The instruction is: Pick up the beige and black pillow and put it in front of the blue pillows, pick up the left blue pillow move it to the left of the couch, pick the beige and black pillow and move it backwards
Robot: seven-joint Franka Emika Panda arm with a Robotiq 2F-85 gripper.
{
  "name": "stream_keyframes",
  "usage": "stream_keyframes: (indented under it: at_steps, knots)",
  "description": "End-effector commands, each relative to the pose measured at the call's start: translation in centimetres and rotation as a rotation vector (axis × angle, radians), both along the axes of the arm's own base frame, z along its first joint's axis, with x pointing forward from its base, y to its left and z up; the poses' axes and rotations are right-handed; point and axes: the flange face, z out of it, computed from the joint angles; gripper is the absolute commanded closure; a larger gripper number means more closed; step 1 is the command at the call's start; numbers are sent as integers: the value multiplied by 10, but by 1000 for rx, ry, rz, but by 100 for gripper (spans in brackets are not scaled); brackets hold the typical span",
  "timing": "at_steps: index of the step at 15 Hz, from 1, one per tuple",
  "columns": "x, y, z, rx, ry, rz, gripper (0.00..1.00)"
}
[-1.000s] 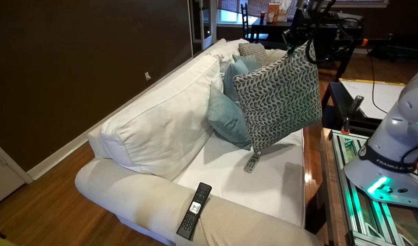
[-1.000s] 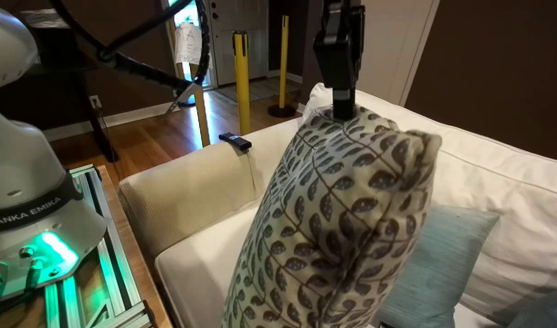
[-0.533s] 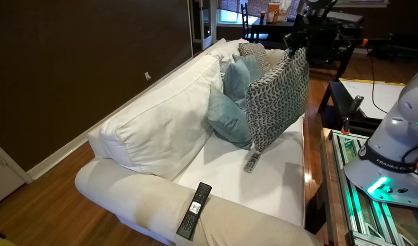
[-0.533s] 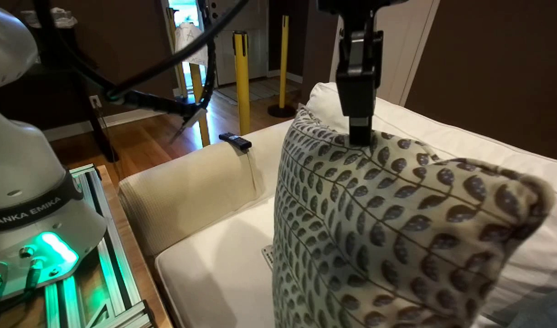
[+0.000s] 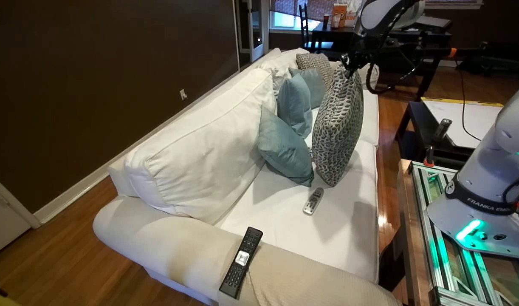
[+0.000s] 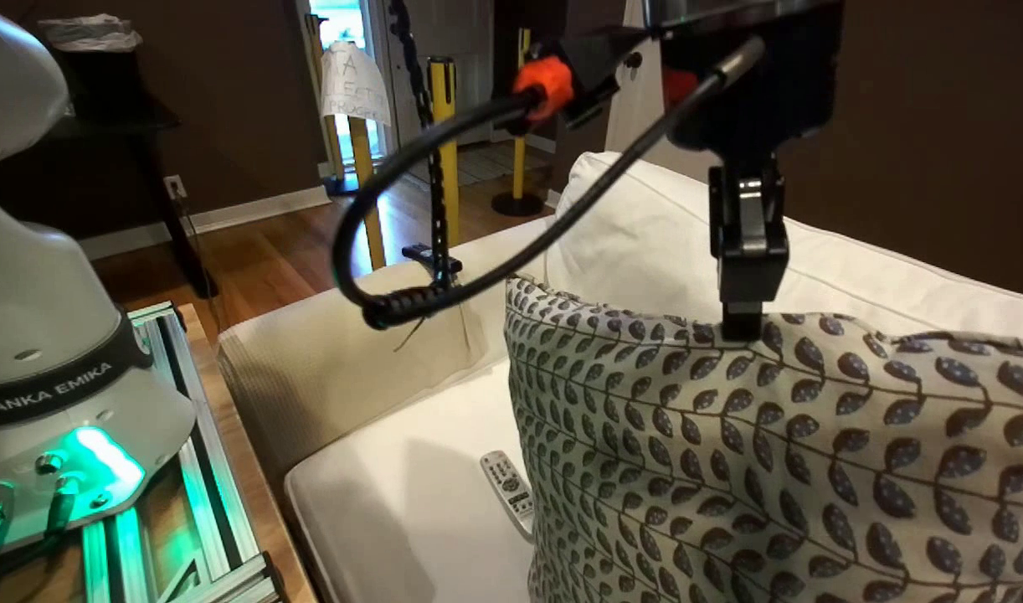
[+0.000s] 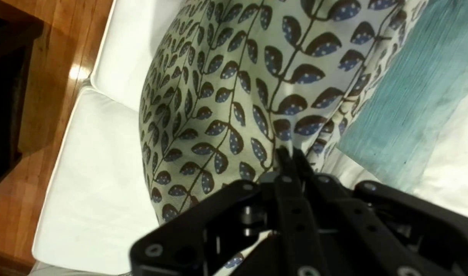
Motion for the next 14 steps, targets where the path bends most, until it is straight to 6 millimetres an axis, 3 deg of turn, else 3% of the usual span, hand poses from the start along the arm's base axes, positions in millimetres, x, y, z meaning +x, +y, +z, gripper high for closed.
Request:
stream_keyframes:
  at_steps: [1,7,8,14]
  knots:
    - [19,-28,-11,-37,9,-40,99]
    - [42,-60,-21,-101,-31,-74,99]
    - [46,-62,-25,-108,-31,-70,77]
    - [84,-46,-11,-156,-96,7,35]
